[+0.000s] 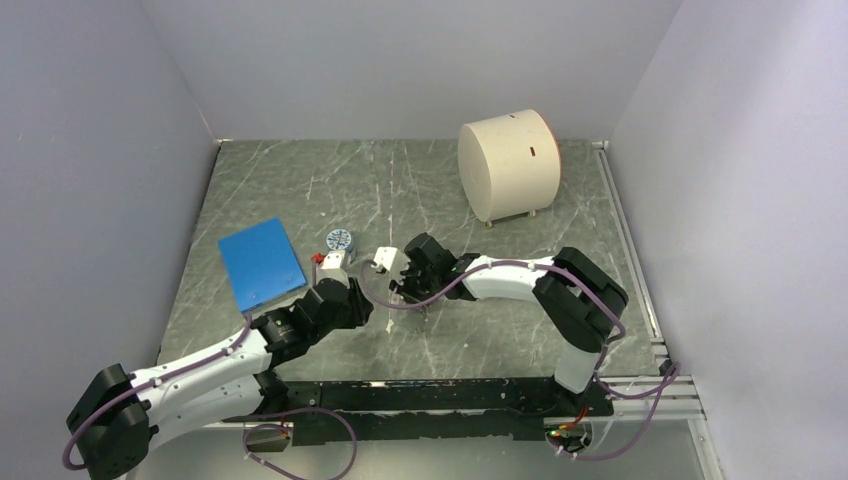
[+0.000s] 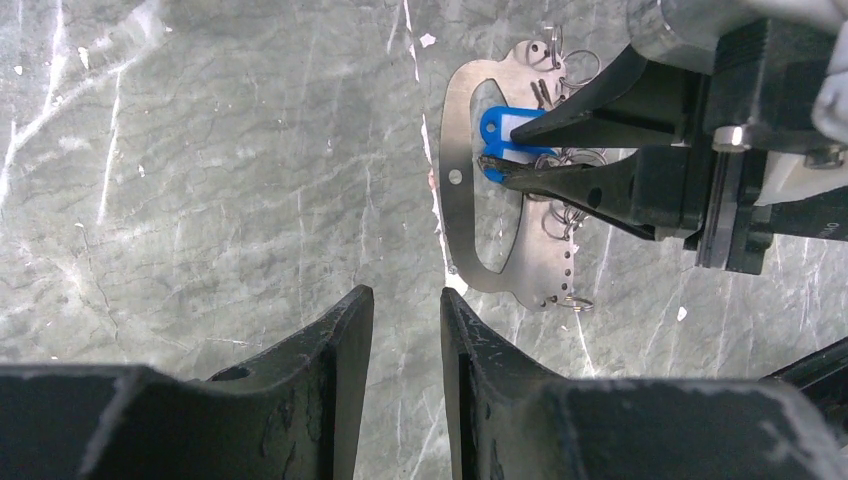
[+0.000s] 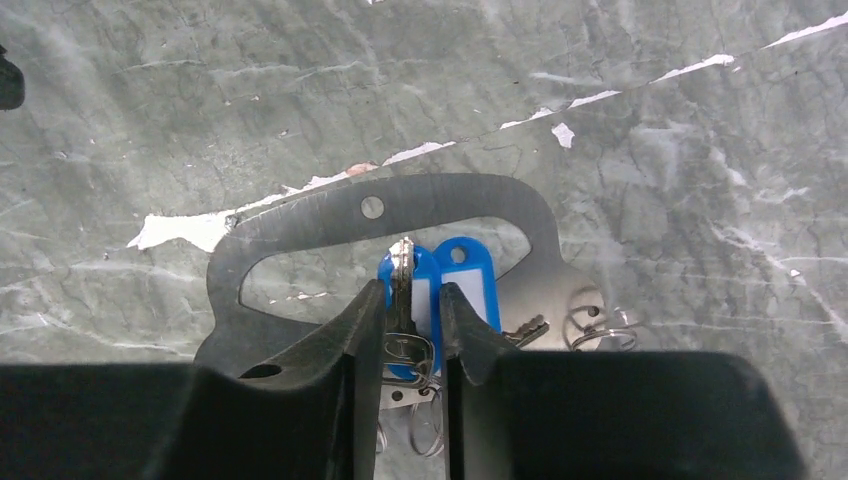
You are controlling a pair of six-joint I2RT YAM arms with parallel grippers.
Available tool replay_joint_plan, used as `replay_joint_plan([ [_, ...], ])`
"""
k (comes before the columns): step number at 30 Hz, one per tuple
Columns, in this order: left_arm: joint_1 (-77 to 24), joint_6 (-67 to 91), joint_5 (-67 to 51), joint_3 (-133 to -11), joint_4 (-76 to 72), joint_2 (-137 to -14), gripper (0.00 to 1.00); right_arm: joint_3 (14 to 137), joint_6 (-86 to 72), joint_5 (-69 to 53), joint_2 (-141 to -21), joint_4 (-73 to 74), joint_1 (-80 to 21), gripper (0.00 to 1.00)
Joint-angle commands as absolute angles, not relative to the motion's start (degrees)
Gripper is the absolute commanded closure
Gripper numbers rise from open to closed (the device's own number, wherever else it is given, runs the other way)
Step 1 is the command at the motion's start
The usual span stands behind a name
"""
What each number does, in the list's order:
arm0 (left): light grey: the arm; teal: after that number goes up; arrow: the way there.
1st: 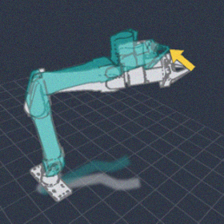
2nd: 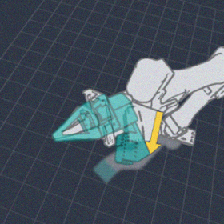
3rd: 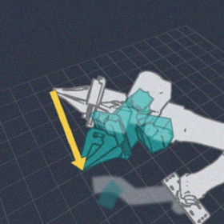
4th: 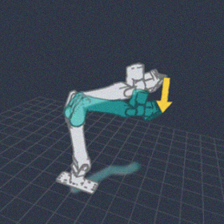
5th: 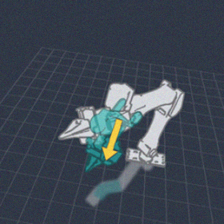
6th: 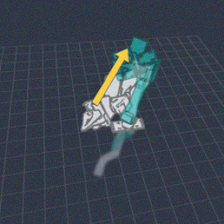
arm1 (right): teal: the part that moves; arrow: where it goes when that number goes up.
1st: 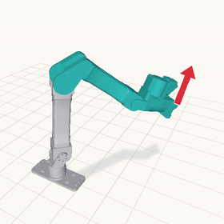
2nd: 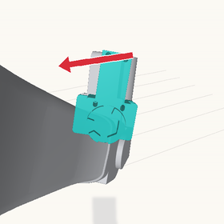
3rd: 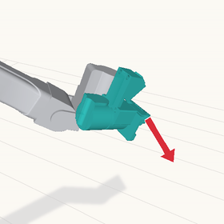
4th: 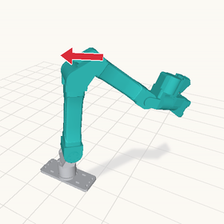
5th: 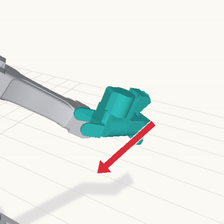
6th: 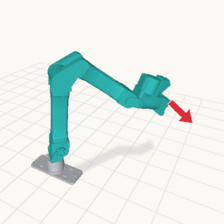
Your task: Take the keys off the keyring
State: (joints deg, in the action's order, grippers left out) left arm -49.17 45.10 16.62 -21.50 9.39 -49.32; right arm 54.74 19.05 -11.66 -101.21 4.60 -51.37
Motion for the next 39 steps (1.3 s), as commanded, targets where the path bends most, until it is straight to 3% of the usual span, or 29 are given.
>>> replay_joint_plan([
  [1, -49.2, 44.3, 17.7, -23.0, 9.3, -48.9, 0.63, 54.5, 19.0, -11.9, -101.0, 8.3, -51.8, 0.81],
  [6, -49.3, 43.6, 17.0, -23.6, 8.9, -50.4, 0.63, 54.0, 18.3, -13.3, -99.2, 7.4, -51.7, 1.0],
  [21, -49.2, 40.8, 10.8, -26.2, 3.6, -58.6, 0.63, 52.1, 13.1, -13.3, -92.6, 4.6, -49.8, 1.0],
  [27, -49.2, 40.1, 8.3, -28.2, 0.8, -63.9, 0.63, 54.6, 9.8, -8.1, -93.9, 6.2, -48.9, 0.64],
  [39, -49.2, 37.9, 3.9, -32.3, -4.5, -73.0, 0.63, 58.6, 5.3, -0.7, -100.2, 8.4, -47.0, 0.54],
])
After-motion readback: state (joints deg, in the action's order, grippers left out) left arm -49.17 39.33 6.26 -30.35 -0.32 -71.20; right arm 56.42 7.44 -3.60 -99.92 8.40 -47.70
